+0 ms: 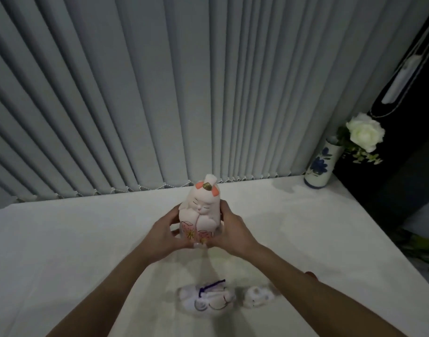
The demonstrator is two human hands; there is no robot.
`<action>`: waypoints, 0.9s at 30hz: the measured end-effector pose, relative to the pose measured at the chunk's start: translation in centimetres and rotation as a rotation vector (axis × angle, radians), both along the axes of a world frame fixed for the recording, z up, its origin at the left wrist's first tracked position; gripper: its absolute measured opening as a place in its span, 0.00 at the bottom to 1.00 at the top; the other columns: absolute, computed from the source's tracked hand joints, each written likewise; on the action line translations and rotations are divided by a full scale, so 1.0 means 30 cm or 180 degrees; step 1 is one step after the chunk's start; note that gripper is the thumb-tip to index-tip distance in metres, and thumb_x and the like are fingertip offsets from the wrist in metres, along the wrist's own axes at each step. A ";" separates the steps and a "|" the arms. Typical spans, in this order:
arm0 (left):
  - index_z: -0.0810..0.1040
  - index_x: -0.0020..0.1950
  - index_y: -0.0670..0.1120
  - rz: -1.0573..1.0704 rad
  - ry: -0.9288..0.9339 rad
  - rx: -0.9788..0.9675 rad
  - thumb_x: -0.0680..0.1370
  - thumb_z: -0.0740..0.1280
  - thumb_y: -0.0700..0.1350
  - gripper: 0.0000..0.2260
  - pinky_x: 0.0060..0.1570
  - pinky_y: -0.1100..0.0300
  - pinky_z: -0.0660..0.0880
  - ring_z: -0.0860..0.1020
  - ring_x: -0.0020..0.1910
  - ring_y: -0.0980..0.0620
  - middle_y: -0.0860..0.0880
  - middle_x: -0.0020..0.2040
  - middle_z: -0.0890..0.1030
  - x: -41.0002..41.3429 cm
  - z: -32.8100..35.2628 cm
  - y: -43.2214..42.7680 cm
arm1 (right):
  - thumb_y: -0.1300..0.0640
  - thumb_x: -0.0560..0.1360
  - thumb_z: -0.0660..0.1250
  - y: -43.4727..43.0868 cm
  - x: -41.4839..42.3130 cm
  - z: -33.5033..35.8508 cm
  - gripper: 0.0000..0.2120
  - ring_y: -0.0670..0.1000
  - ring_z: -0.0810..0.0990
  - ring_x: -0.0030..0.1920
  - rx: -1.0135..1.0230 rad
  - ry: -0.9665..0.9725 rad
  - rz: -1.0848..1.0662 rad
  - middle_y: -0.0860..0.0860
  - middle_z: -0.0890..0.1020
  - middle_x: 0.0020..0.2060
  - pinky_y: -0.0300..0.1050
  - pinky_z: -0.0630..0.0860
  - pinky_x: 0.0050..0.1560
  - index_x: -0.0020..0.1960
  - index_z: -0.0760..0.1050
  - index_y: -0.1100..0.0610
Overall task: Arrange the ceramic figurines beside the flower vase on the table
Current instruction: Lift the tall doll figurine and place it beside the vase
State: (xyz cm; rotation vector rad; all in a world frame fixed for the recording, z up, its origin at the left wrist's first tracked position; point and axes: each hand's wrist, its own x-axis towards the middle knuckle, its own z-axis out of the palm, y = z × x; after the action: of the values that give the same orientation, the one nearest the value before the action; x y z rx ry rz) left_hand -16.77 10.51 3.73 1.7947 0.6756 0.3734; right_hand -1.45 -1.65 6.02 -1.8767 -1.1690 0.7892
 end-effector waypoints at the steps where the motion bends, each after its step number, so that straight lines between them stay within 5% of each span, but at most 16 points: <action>1: 0.71 0.57 0.68 -0.0082 -0.0035 0.0033 0.55 0.82 0.47 0.37 0.44 0.72 0.78 0.78 0.53 0.66 0.66 0.54 0.81 0.068 0.010 0.002 | 0.59 0.58 0.79 -0.011 0.055 0.009 0.40 0.42 0.77 0.44 0.0023 0.0056 -0.0083 0.47 0.81 0.52 0.30 0.75 0.38 0.64 0.63 0.50; 4: 0.72 0.57 0.67 -0.0286 -0.0150 0.0068 0.57 0.82 0.42 0.36 0.44 0.73 0.77 0.79 0.53 0.64 0.65 0.53 0.82 0.282 0.026 0.002 | 0.61 0.58 0.80 -0.045 0.234 0.032 0.42 0.30 0.74 0.41 0.0088 0.0178 -0.0335 0.36 0.76 0.46 0.19 0.70 0.32 0.67 0.63 0.51; 10: 0.72 0.58 0.63 -0.0595 -0.0352 -0.0029 0.59 0.81 0.39 0.35 0.50 0.62 0.80 0.78 0.56 0.56 0.56 0.55 0.81 0.693 -0.020 -0.013 | 0.63 0.59 0.79 -0.098 0.581 0.032 0.43 0.31 0.77 0.43 0.0043 0.0201 -0.0659 0.38 0.76 0.50 0.21 0.72 0.32 0.68 0.62 0.49; 14: 0.71 0.58 0.65 -0.0775 -0.0382 0.0003 0.59 0.81 0.38 0.36 0.45 0.67 0.80 0.78 0.53 0.61 0.59 0.52 0.81 0.918 -0.078 -0.003 | 0.64 0.59 0.80 -0.101 0.768 -0.011 0.46 0.44 0.75 0.55 0.0036 0.0241 -0.0866 0.44 0.74 0.56 0.24 0.76 0.35 0.70 0.60 0.51; 18: 0.70 0.57 0.66 -0.0893 -0.0301 0.0082 0.60 0.80 0.39 0.35 0.41 0.72 0.77 0.78 0.50 0.67 0.62 0.52 0.80 1.071 -0.126 0.010 | 0.67 0.60 0.78 -0.095 0.904 -0.068 0.47 0.47 0.74 0.58 -0.0022 0.0371 -0.1014 0.48 0.74 0.60 0.26 0.76 0.36 0.71 0.59 0.52; 23: 0.70 0.61 0.59 -0.0933 -0.0242 0.0162 0.61 0.79 0.40 0.34 0.40 0.78 0.75 0.77 0.52 0.65 0.63 0.51 0.79 1.197 -0.169 0.044 | 0.71 0.60 0.77 -0.063 1.022 -0.100 0.46 0.53 0.73 0.63 -0.0072 0.0392 -0.1105 0.52 0.75 0.63 0.46 0.77 0.58 0.71 0.58 0.53; 27: 0.70 0.66 0.53 -0.0938 -0.0231 0.0170 0.60 0.80 0.41 0.37 0.38 0.79 0.74 0.77 0.49 0.64 0.62 0.50 0.79 1.250 -0.180 0.073 | 0.72 0.62 0.75 -0.029 1.070 -0.104 0.46 0.53 0.72 0.65 -0.0102 0.0401 -0.1101 0.52 0.73 0.63 0.46 0.75 0.59 0.72 0.56 0.53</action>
State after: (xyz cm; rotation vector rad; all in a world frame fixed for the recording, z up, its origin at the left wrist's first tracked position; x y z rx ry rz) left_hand 20.72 12.70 -1.66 1.8888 0.3457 0.2573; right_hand 30.64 -2.50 2.90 -1.9540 -0.7306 0.7213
